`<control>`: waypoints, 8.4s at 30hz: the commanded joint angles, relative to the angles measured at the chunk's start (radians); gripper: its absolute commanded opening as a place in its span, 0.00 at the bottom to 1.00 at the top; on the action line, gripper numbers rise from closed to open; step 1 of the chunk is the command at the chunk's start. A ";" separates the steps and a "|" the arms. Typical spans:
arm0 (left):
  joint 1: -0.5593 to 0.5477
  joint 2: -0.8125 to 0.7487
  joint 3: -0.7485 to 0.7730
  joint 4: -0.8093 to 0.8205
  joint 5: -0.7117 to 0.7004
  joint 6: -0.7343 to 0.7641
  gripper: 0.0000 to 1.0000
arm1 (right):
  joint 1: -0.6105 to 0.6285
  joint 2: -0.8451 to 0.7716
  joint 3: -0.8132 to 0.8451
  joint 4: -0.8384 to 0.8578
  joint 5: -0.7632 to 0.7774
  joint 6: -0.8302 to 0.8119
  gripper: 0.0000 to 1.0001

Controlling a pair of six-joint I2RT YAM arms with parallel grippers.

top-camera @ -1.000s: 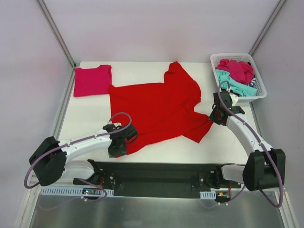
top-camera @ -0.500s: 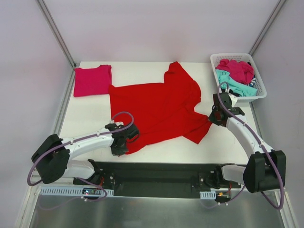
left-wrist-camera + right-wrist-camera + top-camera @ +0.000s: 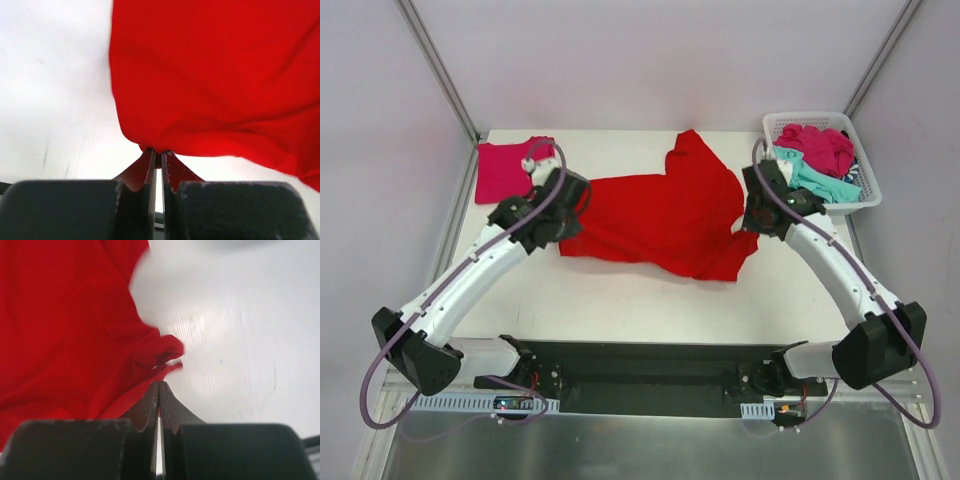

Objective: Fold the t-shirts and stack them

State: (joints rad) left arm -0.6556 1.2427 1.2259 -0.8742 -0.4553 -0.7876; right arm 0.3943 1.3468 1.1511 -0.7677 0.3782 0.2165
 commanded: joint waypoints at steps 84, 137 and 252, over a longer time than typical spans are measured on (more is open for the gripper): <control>0.361 -0.428 0.959 0.191 0.359 0.476 0.00 | -0.229 -0.492 1.078 -0.128 -0.438 -0.226 0.01; 0.347 0.396 0.519 0.361 0.323 0.458 1.00 | -0.014 0.272 0.555 0.107 -0.294 -0.342 0.50; 0.410 1.371 1.173 -0.118 0.129 0.685 0.99 | 0.168 0.402 0.294 -0.131 -0.349 0.041 0.51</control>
State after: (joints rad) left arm -0.2600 2.5530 2.3859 -0.9550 -0.2565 -0.1177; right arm 0.5110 1.7771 1.4727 -0.8970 0.0692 0.2390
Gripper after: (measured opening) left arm 0.992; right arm 0.511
